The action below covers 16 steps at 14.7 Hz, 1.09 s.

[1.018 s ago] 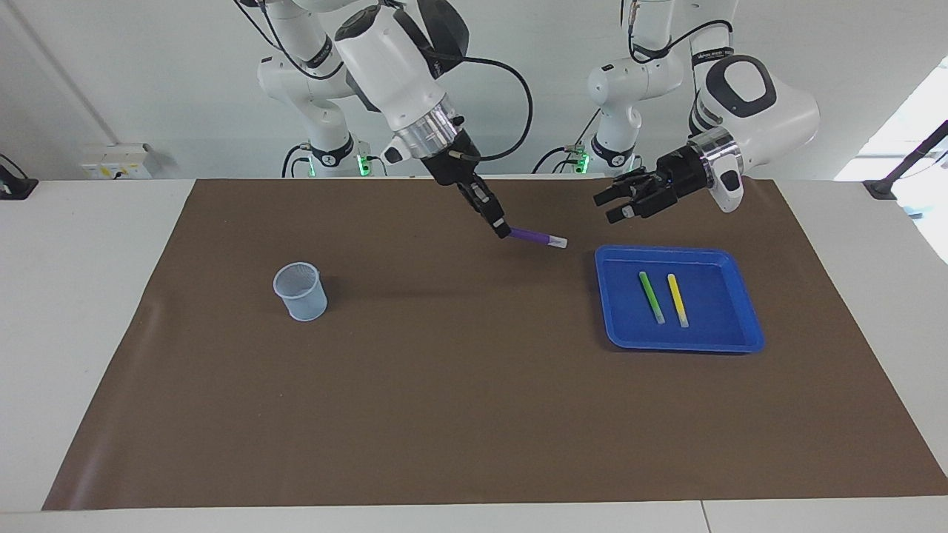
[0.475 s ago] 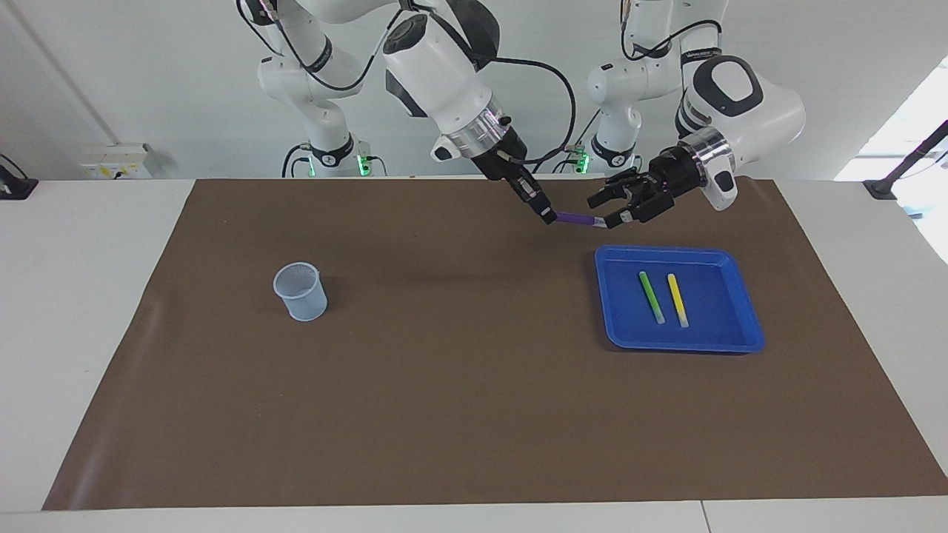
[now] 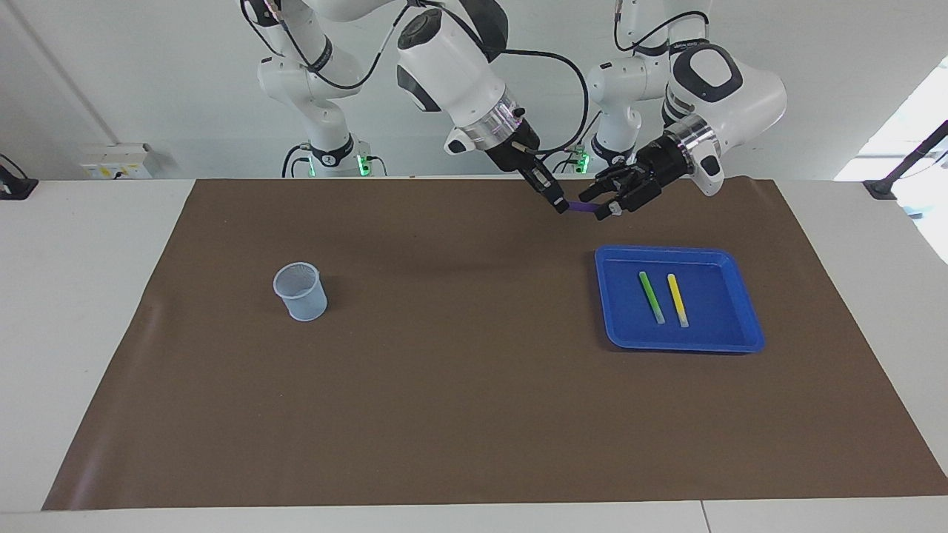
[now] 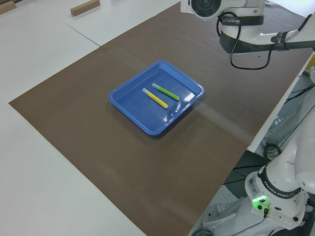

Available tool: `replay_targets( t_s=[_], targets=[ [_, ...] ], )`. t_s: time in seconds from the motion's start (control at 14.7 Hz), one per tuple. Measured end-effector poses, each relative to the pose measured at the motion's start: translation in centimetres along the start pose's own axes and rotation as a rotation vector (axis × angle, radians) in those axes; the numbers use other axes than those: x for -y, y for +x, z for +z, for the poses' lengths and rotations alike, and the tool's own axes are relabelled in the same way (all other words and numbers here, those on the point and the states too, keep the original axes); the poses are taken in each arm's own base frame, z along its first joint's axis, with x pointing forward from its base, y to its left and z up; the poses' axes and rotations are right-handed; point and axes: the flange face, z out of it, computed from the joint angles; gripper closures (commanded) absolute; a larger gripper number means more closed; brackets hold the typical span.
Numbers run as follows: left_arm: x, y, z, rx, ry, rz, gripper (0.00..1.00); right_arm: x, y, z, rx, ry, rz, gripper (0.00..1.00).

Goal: Right arm passes pens to left for tray arrangement
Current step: 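Close the left gripper on the purple pen held by the right gripper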

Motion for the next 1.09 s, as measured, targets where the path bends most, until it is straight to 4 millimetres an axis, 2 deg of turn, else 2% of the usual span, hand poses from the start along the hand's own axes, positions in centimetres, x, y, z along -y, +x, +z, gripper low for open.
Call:
replay_targets(
  t_s=[0.2,0.34,0.54,0.61,1.09],
  targets=[
    [-0.03,0.24,-0.30,-0.004,-0.006,-0.002,0.20,0.00,0.00,0.00,0.000,0.000,0.000,1.00],
    [-0.01,0.23,-0.27,-0.004,-0.005,-0.001,0.42,0.00,0.00,0.00,0.000,0.000,0.000,1.00],
    [0.04,0.25,-0.25,-0.004,-0.004,-0.002,0.92,0.01,0.02,0.00,-0.009,0.002,-0.009,1.00],
    [0.06,0.26,-0.25,-0.004,-0.003,-0.002,1.00,0.01,0.03,0.01,-0.012,0.002,-0.012,1.00],
    [0.09,0.30,-0.36,0.000,-0.010,-0.015,1.00,0.05,0.05,0.00,-0.017,0.001,-0.004,1.00]
  ],
)
